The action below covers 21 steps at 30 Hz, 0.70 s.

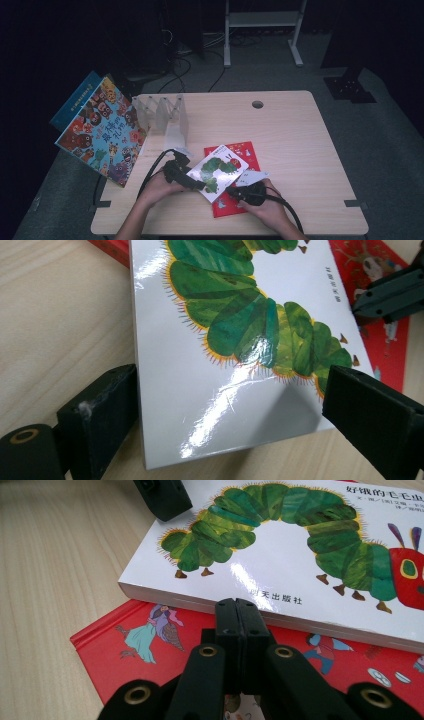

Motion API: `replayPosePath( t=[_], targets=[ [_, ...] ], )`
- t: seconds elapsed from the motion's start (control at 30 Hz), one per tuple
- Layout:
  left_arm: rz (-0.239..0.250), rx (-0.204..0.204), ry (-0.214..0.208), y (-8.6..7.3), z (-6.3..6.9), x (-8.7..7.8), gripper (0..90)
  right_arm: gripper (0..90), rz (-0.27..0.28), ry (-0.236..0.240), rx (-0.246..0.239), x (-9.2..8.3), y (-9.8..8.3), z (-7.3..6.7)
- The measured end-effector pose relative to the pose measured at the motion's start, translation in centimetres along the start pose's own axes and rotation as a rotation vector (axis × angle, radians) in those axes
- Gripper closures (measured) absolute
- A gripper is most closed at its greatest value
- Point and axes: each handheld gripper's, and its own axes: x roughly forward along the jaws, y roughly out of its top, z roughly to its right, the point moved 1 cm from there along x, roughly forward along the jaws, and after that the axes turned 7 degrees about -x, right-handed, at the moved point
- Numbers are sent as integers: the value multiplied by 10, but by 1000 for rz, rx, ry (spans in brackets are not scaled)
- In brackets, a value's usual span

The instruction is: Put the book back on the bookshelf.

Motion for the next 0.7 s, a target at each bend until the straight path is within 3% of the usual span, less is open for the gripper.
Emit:
replayPosePath(
  t=[0.1,0.3,0.37,0.43,0.53,0.7],
  targets=[
    [-5,-29,-4,1,0,-1,79,887,1,-3,6,0,0,-1],
    [-26,-4,46,7,5,0,91,891,7,-31,14,1,0,-3],
    [-3,-11,32,9,5,-4,94,892,12,-34,18,1,-1,-3],
    [48,-22,19,12,7,-11,115,892,14,-38,23,1,-1,-3],
    [131,-23,-34,18,11,-22,145,892,27,-36,39,1,0,-2],
    [169,-3,-48,24,16,-31,149,892,22,-40,45,5,2,0]
  ],
)
